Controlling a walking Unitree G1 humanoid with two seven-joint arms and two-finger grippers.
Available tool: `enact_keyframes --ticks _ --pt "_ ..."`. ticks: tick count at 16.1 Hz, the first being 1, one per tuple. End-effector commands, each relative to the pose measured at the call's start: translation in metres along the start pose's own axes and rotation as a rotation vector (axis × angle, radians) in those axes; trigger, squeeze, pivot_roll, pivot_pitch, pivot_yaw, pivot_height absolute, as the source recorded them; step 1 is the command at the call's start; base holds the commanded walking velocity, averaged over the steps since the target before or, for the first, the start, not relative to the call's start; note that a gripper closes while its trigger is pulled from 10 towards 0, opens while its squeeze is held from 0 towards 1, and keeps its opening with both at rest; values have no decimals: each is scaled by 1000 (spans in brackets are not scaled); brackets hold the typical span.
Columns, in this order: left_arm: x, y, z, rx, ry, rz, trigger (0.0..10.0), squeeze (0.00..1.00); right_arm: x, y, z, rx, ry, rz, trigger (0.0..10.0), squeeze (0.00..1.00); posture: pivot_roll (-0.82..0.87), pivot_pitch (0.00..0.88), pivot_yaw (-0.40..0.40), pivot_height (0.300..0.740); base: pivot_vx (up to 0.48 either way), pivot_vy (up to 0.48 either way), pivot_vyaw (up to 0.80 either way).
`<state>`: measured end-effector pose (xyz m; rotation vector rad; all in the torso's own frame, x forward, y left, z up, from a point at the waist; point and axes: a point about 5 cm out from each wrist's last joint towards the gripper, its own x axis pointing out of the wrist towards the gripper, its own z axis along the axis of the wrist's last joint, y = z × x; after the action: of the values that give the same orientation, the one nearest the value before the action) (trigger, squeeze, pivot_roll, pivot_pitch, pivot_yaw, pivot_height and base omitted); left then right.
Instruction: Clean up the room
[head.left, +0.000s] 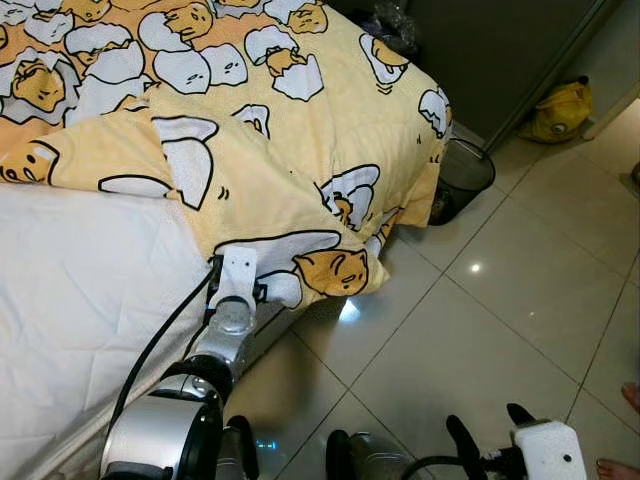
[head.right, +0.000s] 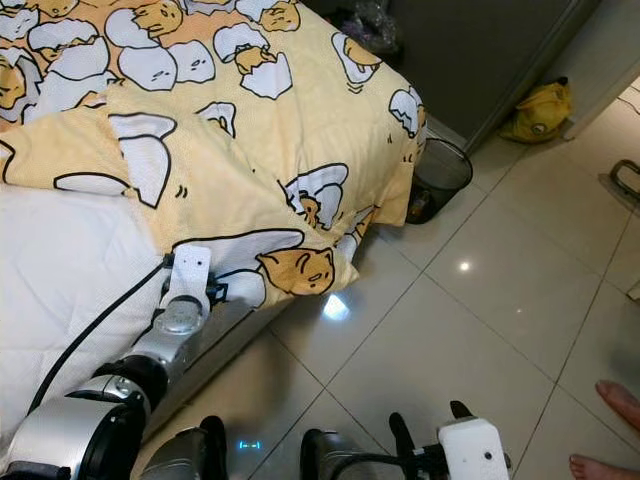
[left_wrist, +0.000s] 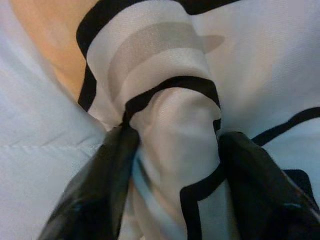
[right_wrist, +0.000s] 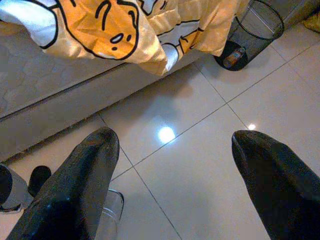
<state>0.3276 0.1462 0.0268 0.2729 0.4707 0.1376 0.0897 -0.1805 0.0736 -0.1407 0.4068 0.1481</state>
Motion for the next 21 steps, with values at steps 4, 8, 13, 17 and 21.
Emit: enact_keyframes --ticks 4,8,13,17,21 --pt "-9 -10 -32 30 100 -76 0 0 7 1 -6 5 28 1 10000 0 -259 191 -116 740 0 0 0" --pt "-10 -7 -37 105 93 -90 0 0 14 3 -8 7 23 15 10000 0 -255 183 -107 740 0 0 0" --pt "-16 -8 -55 265 117 -194 0 0 32 1 -9 4 2 4 10000 0 -247 131 -46 740 0 0 0" --pt "-35 -27 -90 406 178 -370 0 0 46 9 -10 23 -17 20 10000 0 -209 110 -19 740 0 0 0" --pt "-66 -59 -125 400 288 -550 0 0 53 14 -13 24 -14 50 10000 0 -182 103 -17 740 0 0 0"
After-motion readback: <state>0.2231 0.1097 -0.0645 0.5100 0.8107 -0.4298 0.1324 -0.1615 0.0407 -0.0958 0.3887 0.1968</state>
